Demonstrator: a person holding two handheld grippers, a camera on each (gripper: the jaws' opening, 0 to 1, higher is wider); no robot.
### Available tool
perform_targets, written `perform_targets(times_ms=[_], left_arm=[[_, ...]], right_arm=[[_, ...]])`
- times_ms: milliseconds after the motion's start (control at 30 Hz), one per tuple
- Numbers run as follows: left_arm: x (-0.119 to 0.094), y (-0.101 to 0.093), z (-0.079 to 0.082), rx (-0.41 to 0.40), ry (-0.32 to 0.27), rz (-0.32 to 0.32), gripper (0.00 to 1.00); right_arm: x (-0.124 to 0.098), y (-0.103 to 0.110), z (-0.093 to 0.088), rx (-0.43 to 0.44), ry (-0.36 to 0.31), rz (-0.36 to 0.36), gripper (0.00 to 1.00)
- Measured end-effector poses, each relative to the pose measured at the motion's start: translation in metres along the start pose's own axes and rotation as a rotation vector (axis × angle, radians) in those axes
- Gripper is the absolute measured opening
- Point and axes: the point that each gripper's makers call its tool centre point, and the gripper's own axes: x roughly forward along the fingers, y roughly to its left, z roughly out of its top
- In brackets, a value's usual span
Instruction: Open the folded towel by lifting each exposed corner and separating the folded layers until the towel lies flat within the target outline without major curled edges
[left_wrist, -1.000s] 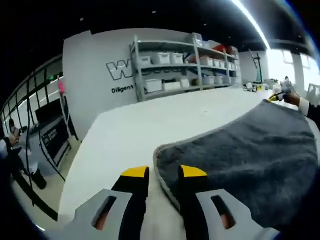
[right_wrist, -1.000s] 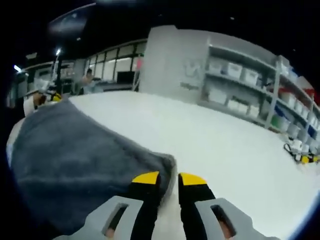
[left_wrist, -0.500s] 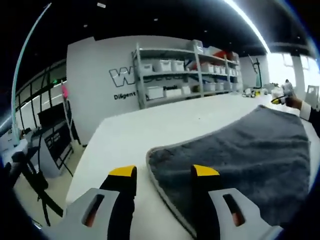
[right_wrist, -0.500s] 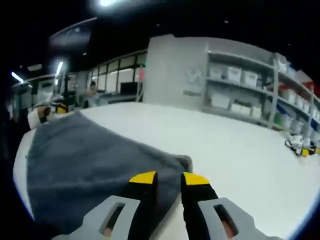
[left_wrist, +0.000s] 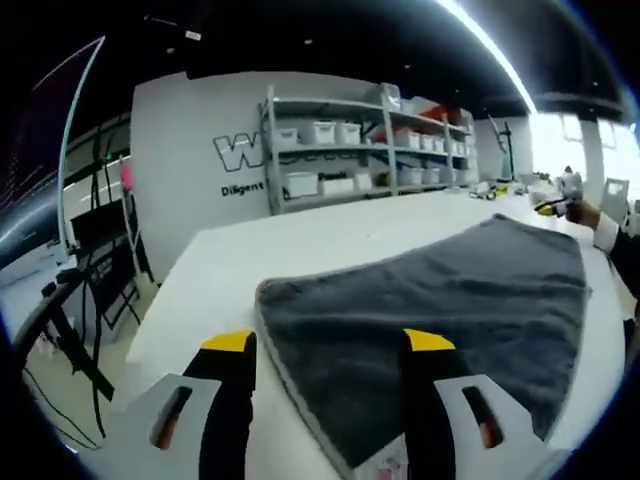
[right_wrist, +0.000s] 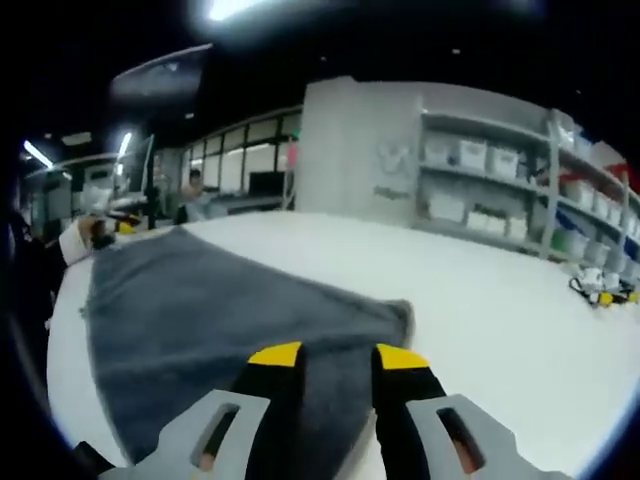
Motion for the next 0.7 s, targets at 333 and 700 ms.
perform_targets(times_ms=[333, 700], left_arm=[[-0.032, -0.032, -0.020, -0.081, 0.077, -0.055, 0.64], [-0.068, -0.036, -0.044, -0.031, 0.104, -0.002, 0.53]], right_arm=[[-0.022, 0.016, -0.012, -0.055, 0.046, -0.015, 0.26], [-0.037, 0.040, -0.020, -0.049, 0.052, 0.020, 0.30]])
